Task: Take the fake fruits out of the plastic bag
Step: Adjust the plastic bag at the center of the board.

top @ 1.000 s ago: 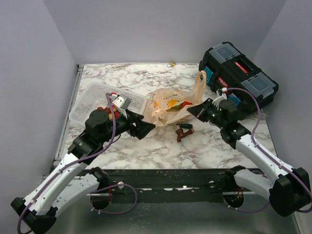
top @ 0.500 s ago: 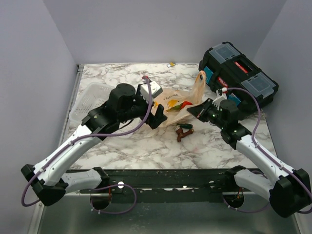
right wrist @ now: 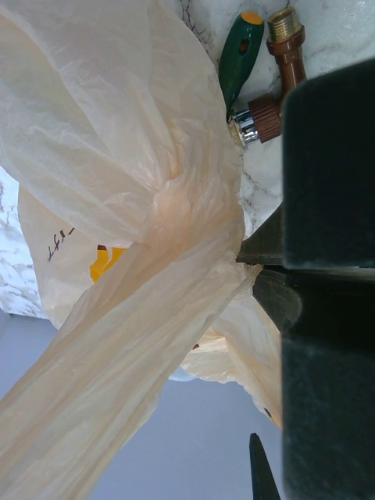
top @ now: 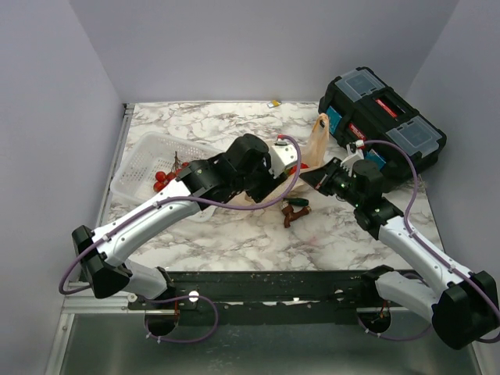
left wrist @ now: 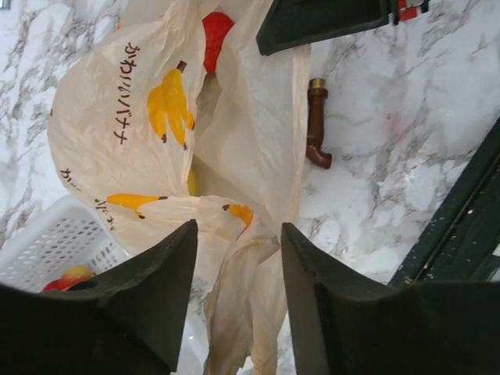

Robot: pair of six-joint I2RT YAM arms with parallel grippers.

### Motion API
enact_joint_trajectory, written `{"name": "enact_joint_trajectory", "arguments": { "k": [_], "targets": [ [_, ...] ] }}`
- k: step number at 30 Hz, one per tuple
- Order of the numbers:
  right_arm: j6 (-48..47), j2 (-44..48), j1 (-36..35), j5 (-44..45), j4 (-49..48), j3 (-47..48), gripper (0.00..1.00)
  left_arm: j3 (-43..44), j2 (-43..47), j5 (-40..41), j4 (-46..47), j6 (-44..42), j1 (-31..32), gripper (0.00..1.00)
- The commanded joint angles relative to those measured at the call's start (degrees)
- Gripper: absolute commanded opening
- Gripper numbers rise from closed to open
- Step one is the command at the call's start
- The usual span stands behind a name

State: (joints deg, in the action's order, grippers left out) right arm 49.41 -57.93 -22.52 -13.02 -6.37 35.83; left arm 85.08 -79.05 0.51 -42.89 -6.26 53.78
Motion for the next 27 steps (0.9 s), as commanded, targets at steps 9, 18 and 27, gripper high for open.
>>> {"name": "enact_joint_trajectory", "arguments": {
  "k": [9,18,27],
  "targets": [
    [-1.76,1.08,0.02,2.16,1.37,0.43,0.01,-0.1,0.94,20.99,3.38,-0.94,1.76,0.0],
    [4.65,4.63,0.03,9.6,-3.92,-6.7,0.01,-16.54,19.28,20.71,22.2,18.57,-2.06,0.0],
    [7.38,5.3,0.14,9.15,-9.4,-10.43,0.01,-37.69,33.98,-7.14,37.09,43.79,-16.22,0.0]
  ]
}}
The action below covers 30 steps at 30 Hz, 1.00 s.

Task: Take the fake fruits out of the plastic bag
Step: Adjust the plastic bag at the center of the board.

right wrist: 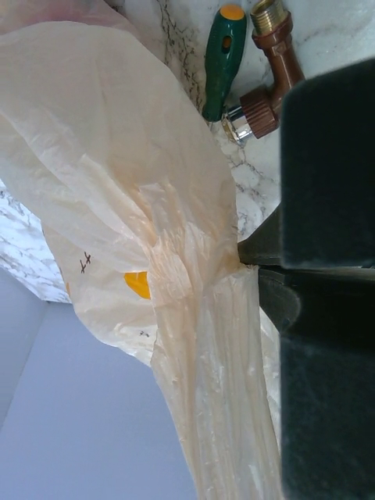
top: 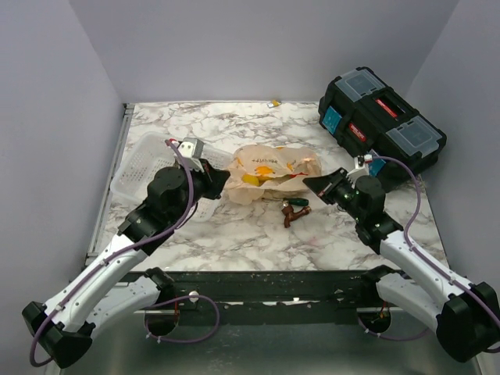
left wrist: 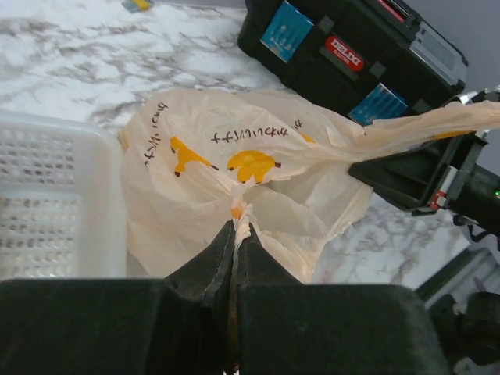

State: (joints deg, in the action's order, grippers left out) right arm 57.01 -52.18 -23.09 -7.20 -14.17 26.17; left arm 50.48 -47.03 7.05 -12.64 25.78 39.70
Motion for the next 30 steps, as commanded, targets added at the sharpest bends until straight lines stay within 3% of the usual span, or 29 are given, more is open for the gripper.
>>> {"name": "enact_joint_trajectory", "arguments": {
  "k": [1,7,9,14,16,25,30],
  "targets": [
    [-0.84,-0.63,0.68,3.04,-1.31,-0.12,0.01,-3.23,1.94,-14.67,5.22,12.15,-2.24,0.0],
    [-3.83,-0.26,0.73,1.32,-0.76,0.88,0.01,-9.03,6.52,-24.2,5.04,7.7,-2.27,0.0],
    [-5.23,-0.32,0.69,0.12,-0.59,1.15,0.01,-9.71,8.17,-26.34,4.64,5.67,-2.24,0.12],
    [-10.06,-0.73,0.7,-1.38,1.2,1.81,0.01,-6.18,10.04,-29.75,1.05,-3.12,-2.25,0.62],
    [-12.31,-0.49,0.7,-1.7,2.45,1.96,0.01,-2.54,10.0,-30.6,-1.35,-7.67,-2.22,0.73],
    [-15.21,-0.09,0.69,-4.48,3.89,2.87,0.01,18.0,-2.77,-29.35,-9.08,-22.85,-0.86,0.86],
    [-15.09,-0.37,0.72,-5.93,4.64,3.65,0.01,25.86,-14.61,-8.71,-16.15,-43.25,10.95,0.88]
  ]
}}
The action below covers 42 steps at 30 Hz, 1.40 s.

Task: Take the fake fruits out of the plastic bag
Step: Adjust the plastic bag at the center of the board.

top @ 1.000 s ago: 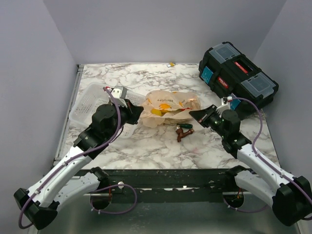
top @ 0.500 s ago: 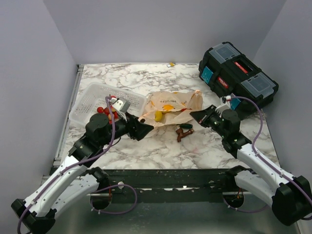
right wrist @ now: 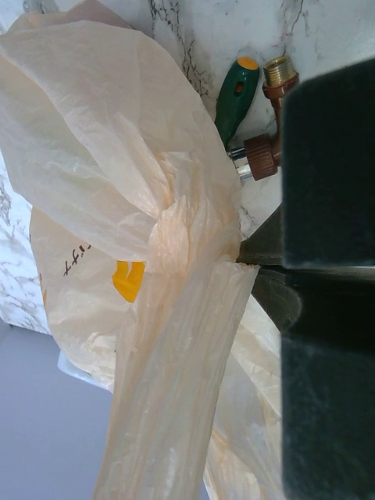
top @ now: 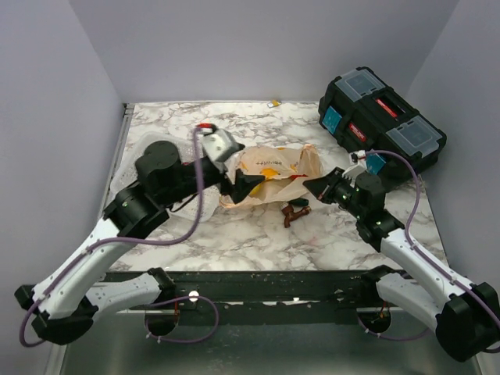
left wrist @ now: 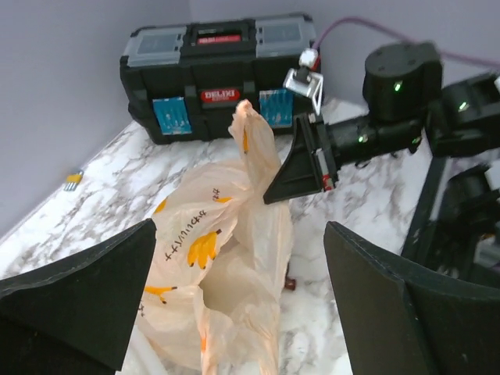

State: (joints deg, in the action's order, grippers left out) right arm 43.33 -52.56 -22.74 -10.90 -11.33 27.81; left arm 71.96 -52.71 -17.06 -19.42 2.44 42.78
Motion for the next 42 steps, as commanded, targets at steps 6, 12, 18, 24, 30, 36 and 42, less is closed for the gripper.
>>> {"name": "enact_joint_trajectory", "arguments": {
  "k": [6,12,18,24,30,36,42],
  "targets": [
    [-1.79,0.31,0.33,-2.6,2.32,2.62,0.01,11.18,-22.41,29.46,-14.66,-25.91,11.82,0.83],
    [-2.22,0.43,0.33,-2.57,2.79,2.74,0.01,10.45,-30.76,38.92,-12.35,-29.5,13.22,0.9],
    [-2.22,1.22,0.34,-2.42,3.01,2.82,0.01,7.51,-35.26,47.28,-3.97,-31.26,13.31,0.96],
    [-1.93,0.54,0.37,-2.92,2.45,2.43,0.01,11.48,-39.87,40.57,-6.14,-27.21,13.38,0.99],
    [-1.75,1.05,0.39,-3.08,2.33,2.35,0.01,12.56,-42.63,39.41,-1.74,-26.23,13.32,0.99],
    [-1.8,1.53,0.33,-3.56,3.2,2.31,0.01,13.85,-46.95,42.13,4.59,-25.55,12.34,0.96],
    [-1.84,3.63,0.35,-2.72,5.19,0.44,0.01,17.21,-48.79,45.68,8.78,-27.68,10.07,0.48]
  ]
}}
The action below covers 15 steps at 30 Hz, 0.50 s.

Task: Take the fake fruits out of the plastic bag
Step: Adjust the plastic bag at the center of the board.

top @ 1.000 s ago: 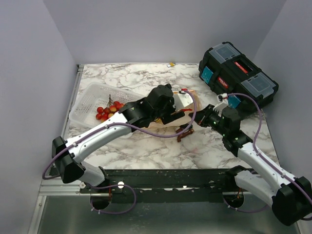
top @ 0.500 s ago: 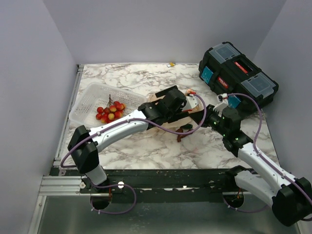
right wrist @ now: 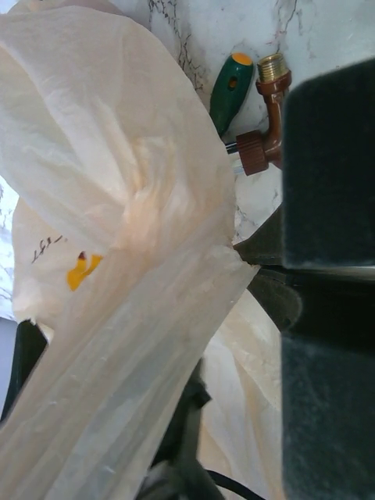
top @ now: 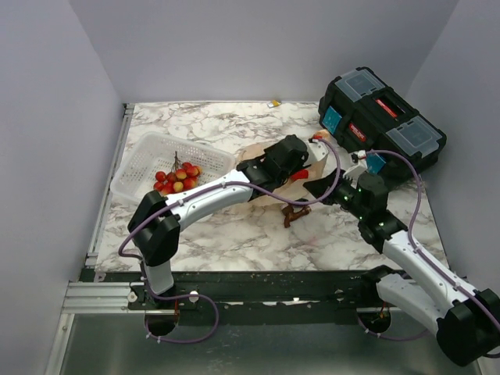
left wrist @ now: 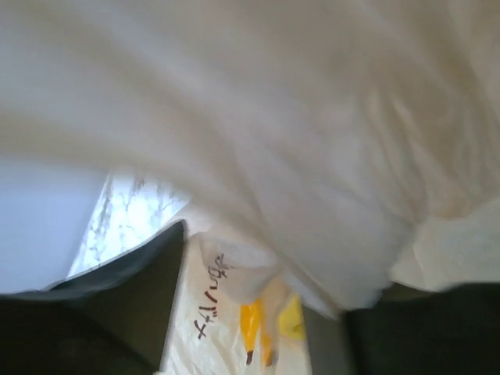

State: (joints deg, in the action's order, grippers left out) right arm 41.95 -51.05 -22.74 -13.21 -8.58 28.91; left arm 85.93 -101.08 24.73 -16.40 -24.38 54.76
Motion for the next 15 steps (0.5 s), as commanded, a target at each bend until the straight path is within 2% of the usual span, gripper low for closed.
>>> {"name": "enact_joint_trajectory", "arguments": {
  "k": [1,3,4,5,12,15],
  "targets": [
    [-0.4,2.5,0.39,-0.1,2.66,-1.19,0.01,4.14,-0.44,3.79,5.93,-1.22,-2.46,0.41],
    [-0.13,3.18,0.35,0.88,3.33,-2.06,0.01,6.74,-0.73,2.58,4.68,-1.17,-3.96,0.21],
    [0.01,3.37,0.35,1.33,3.48,-2.63,0.01,8.07,-0.94,1.79,3.82,-0.68,-4.7,0.06],
    [0.34,3.41,0.33,1.86,3.53,-3.22,0.01,9.56,-1.09,0.61,2.75,-0.06,-5.34,0.0],
    [9.29,2.94,0.37,12.72,8.18,-7.52,0.01,11.54,1.83,-9.46,-0.07,3.09,-7.64,0.0],
    [10.94,1.73,0.34,11.37,6.47,-9.65,0.06,11.38,2.81,-13.16,-1.36,3.78,-7.63,0.0]
  ]
}}
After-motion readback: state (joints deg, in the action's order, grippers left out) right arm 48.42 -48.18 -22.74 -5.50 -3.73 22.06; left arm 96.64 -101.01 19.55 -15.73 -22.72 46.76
